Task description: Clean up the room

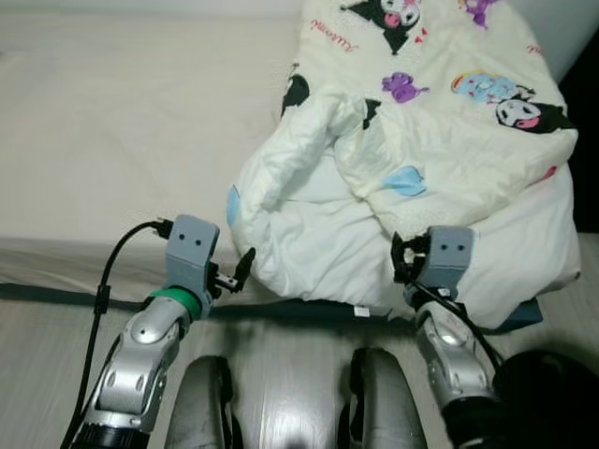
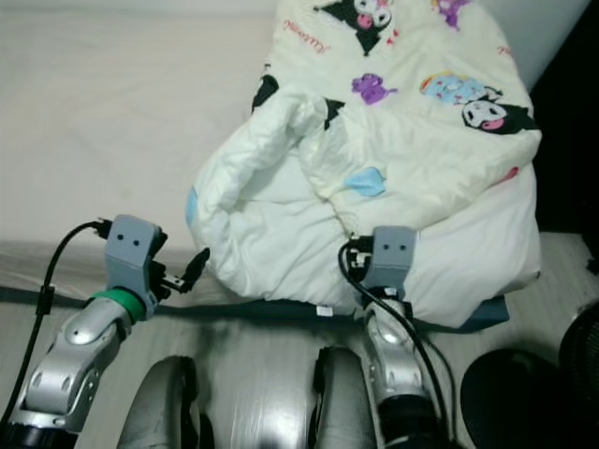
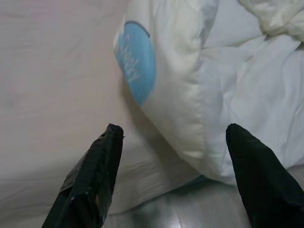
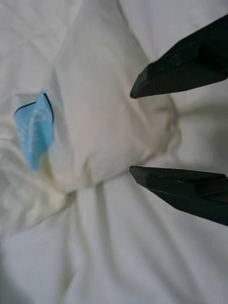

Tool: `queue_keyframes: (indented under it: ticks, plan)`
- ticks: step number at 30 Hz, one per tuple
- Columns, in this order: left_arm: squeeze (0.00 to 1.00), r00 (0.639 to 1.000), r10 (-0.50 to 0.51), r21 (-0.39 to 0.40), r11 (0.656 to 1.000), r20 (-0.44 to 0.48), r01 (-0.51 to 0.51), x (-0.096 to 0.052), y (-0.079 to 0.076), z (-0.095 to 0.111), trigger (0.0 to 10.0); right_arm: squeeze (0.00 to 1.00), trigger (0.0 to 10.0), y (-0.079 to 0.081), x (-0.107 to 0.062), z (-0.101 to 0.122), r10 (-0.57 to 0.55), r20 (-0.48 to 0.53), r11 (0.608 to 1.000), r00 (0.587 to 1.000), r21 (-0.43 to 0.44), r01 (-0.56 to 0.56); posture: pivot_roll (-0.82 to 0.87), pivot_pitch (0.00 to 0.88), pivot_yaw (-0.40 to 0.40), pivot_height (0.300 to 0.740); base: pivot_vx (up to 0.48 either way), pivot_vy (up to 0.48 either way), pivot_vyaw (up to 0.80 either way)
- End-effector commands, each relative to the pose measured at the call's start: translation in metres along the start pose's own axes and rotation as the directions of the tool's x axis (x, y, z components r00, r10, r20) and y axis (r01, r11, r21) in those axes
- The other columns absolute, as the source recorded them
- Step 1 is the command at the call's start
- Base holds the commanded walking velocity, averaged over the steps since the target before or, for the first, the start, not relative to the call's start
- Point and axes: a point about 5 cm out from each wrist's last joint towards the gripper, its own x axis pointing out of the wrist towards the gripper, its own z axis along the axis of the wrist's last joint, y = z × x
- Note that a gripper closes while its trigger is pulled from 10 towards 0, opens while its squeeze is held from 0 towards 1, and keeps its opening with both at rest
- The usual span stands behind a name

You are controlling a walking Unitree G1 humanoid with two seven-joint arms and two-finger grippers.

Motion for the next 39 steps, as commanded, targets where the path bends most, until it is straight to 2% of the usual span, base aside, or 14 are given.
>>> queue_keyframes:
  ticks: [1, 4, 9, 12, 14, 16, 24, 25, 26, 27, 29, 30, 38, 39]
  plan:
    - [0.0, 0.999, 0.009, -0.01, 1.0, -0.033, -0.009, -0.005, 0.002, -0.007, 10.0, 0.0, 10.0, -0.009, 0.0, -0.008, -0.015, -0.042, 0.997, 0.999, -0.073, 0.011, 0.04, 0.231, 0.09, 0.596, 0.0, 0.0, 0.0]
    - [0.0, 0.999, 0.012, -0.014, 1.0, -0.038, -0.013, -0.008, 0.0, -0.008, 10.0, 0.0, 10.0, -0.034, 0.01, -0.006, -0.063, -0.071, 0.985, 0.996, -0.168, 0.05, 0.05, 0.253, 0.082, 0.596, 0.0, 0.0, 0.0]
    - [0.0, 0.999, 0.014, -0.016, 1.0, -0.042, -0.015, -0.011, -0.001, -0.007, 10.0, 0.0, 10.0, -0.044, 0.015, -0.006, -0.079, -0.094, 0.984, 0.992, -0.165, 0.063, 0.07, 0.267, 0.084, 0.596, 0.0, 0.0, 0.0]
    - [0.0, 0.998, 0.025, -0.005, 1.0, -0.054, -0.026, -0.016, 0.004, -0.007, 10.0, 0.0, 10.0, -0.035, 0.02, 0.001, 0.047, -0.057, 0.993, 0.997, -0.108, -0.053, 0.09, 0.285, 0.09, 0.596, 0.0, 0.0, 0.0]
    - [0.0, 0.998, 0.028, -0.002, 1.0, -0.057, -0.028, -0.018, 0.005, -0.007, 10.0, 0.0, 10.0, -0.032, 0.021, 0.003, 0.076, -0.044, 0.991, 0.996, -0.108, -0.08, 0.1, 0.286, 0.089, 0.596, 0.0, 0.0, 0.0]
    - [0.0, 0.997, 0.04, 0.002, 0.999, -0.062, -0.04, -0.022, 0.008, -0.007, 10.0, 0.0, 10.0, -0.023, 0.025, 0.017, 0.147, 0.038, 0.979, 0.988, -0.148, -0.139, 0.11, 0.29, 0.085, 0.596, 0.0, 0.0, 0.0]
    - [0.0, 0.997, 0.046, 0.003, 0.999, -0.069, -0.046, -0.025, 0.009, -0.007, 10.0, 0.0, 10.0, -0.016, 0.026, 0.024, 0.179, 0.088, 0.967, 0.98, -0.198, -0.159, 0.11, 0.294, 0.086, 0.596, 0.0, 0.0, 0.0]
    - [0.0, 0.997, 0.041, 0.002, 0.999, -0.071, -0.041, -0.025, 0.007, -0.007, 10.0, 1.0, 10.0, -0.016, 0.025, 0.02, 0.173, 0.069, 0.967, 0.983, -0.201, -0.156, 0.11, 0.293, 0.09, 0.596, 0.0, 0.0, 0.0]
    - [0.0, 0.997, 0.041, 0.002, 0.999, -0.071, -0.041, -0.025, 0.007, -0.007, 10.0, 1.0, 10.0, -0.016, 0.025, 0.02, 0.173, 0.069, 0.967, 0.983, -0.201, -0.156, 0.11, 0.293, 0.09, 0.596, 0.0, 0.0, 0.0]
    - [0.0, 0.997, 0.034, 0.005, 0.999, -0.073, -0.033, -0.026, 0.006, -0.006, 10.0, 0.21, 10.0, -0.016, 0.025, 0.009, 0.156, -0.002, 0.968, 0.988, -0.198, -0.153, 0.13, 0.289, 0.101, 0.596, 0.0, 0.0, 0.0]
    - [0.0, 0.997, 0.032, 0.007, 0.999, -0.074, -0.031, -0.026, 0.006, -0.006, 10.0, 0.21, 10.0, -0.016, 0.025, 0.005, 0.149, -0.032, 0.968, 0.988, -0.2, -0.152, 0.13, 0.289, 0.101, 0.596, 0.0, 0.0, 0.0]
    - [0.0, 0.997, 0.032, 0.01, 0.999, -0.075, -0.032, -0.026, 0.008, -0.005, 10.0, 0.0, 10.0, -0.017, 0.025, 0.001, 0.144, -0.068, 0.966, 0.987, -0.206, -0.155, 0.13, 0.29, 0.102, 0.596, 0.0, 0.0, 0.0]
    - [0.0, 0.996, 0.039, 0.016, 0.999, -0.08, -0.038, -0.028, 0.01, -0.005, 10.0, 0.0, 10.0, -0.018, 0.026, -0.008, 0.131, -0.152, 0.965, 0.98, -0.208, -0.161, 0.16, 0.288, 0.106, 0.596, 0.0, 0.0, 0.0]
    - [0.0, 0.996, 0.041, 0.017, 0.999, -0.079, -0.039, -0.029, 0.01, -0.004, 10.0, 0.0, 0.0, -0.019, 0.027, -0.008, 0.118, -0.156, 0.963, 0.981, -0.223, -0.152, 0.16, 0.284, 0.102, 0.596, 0.0, 0.0, 0.0]
